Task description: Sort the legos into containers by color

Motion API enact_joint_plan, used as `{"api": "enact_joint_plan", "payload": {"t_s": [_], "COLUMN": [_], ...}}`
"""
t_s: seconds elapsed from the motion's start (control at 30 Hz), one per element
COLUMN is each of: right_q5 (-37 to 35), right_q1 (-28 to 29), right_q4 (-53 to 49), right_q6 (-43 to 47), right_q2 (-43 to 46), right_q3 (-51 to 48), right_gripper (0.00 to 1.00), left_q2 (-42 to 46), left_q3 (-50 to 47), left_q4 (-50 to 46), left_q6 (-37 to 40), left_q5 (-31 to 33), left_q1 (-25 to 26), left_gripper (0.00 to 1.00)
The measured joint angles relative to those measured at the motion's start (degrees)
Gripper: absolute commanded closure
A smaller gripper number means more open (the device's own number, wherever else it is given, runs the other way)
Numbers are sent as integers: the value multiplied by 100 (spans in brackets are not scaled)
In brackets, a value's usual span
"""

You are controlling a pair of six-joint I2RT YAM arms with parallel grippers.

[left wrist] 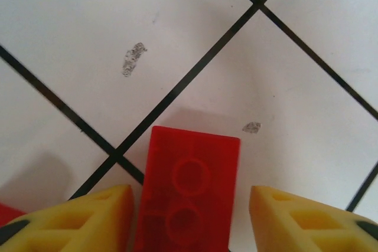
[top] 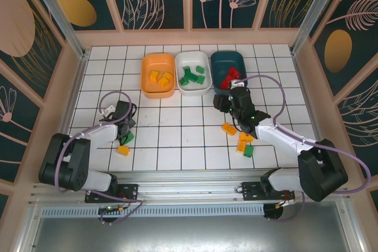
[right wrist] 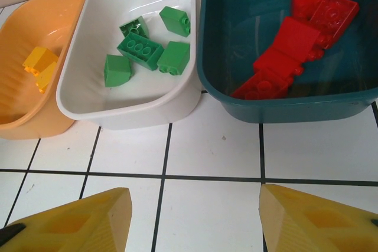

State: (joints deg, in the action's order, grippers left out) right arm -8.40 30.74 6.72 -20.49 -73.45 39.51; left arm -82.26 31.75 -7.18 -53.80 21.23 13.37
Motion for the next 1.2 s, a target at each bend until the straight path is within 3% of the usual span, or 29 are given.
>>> {"api": "enact_joint_plan", "payload": {"t_s": [0.13, 0.27, 0.4, 0.53, 0.63, 0.77, 0.93, 1.2], "right_q5": [33, 42, 7, -197, -286, -232, -269, -374], "right_q1": [2, 0, 0, -20, -175, -798, -1307, -1515], "right_q4": [2, 2, 15, 22, 55, 85, 79, 173], "right_q6": [0, 0, -4, -114, -295, -671, -1113, -1401], "right_q2": [2, 42, 146, 162, 170, 229, 638, 1305], "right_q3": [-9, -28, -70, -98, -177, -483, -927, -1145], "right_gripper": [42, 42, 43, 45, 43, 41, 36, 34], "left_q2": [-195, -382, -411, -372, -385, -745, -2052, -4426], "left_q3": [83, 258, 321, 632, 1303, 2577, 4350, 6815], "left_q4": [50, 164, 299, 267, 168, 243, 481, 361], "left_q6": [223, 448, 590, 699, 809, 1078, 1598, 2061], "left_q5": [116, 66, -227, -487, -518, -767, -1486, -2894], "left_q1": [-35, -50, -66, 251, 894, 1655, 2264, 2568], "left_gripper": [67, 86, 94, 98, 100, 100, 100, 100]}}
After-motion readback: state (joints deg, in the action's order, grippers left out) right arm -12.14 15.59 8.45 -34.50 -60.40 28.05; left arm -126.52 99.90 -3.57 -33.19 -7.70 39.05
